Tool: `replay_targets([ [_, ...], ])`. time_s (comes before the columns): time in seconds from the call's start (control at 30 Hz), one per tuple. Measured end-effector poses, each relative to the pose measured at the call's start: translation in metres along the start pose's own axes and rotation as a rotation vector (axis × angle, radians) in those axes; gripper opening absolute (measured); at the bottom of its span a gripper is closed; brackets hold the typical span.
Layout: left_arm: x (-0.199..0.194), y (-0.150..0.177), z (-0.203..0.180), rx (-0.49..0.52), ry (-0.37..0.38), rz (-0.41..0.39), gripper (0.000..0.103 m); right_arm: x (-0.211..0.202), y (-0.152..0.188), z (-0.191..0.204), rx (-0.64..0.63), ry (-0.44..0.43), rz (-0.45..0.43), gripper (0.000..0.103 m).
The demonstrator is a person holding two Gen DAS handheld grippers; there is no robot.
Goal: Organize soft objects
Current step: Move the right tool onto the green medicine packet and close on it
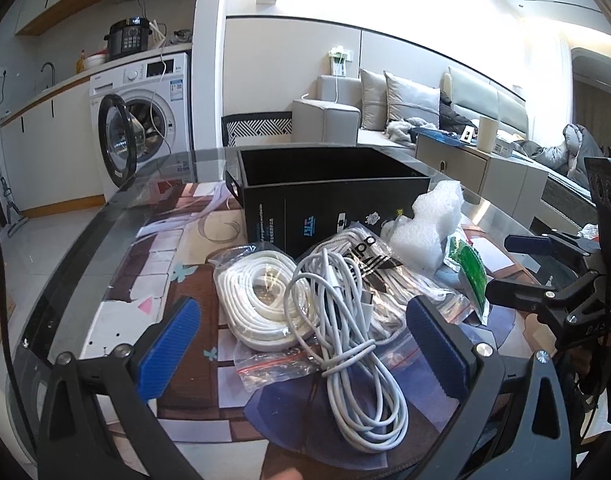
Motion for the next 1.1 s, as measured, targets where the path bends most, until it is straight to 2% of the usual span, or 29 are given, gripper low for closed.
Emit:
replay_targets([
  [0.2, 0.004, 0.004, 0.004, -0.025, 0.013, 0.027, 0.102, 0.008, -0.001, -0.001, 0.000, -0.013, 0.036, 0.099],
  [0.6, 0.007, 0.008, 0.002, -0.011, 0.031, 0.051, 0.102, 0.027, -0.002, 0.017, -0.049, -0.067, 0.107, 0.078],
  [0.9, 0.007, 0.008, 0.001, -0.010, 0.048, 0.054, 0.102, 0.022, -0.002, 0.022, -0.047, -0.084, 0.077, 0.053],
  [1.1, 0.005, 0.007, 0.003, -0.011, 0.040, 0.052, 0.102, 0.011, 0.002, 0.021, -0.041, -0.086, 0.050, 0.047],
])
Point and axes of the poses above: each gripper's, at about its wrist camera, not at the fingertips, and x roughly the way its jaws point, z to its left, y to its underside, the point moved 8 cm from there along x, roughly the way its jaws point, and after that the axes turned 7 degrees about y, right-handed, at the moved point
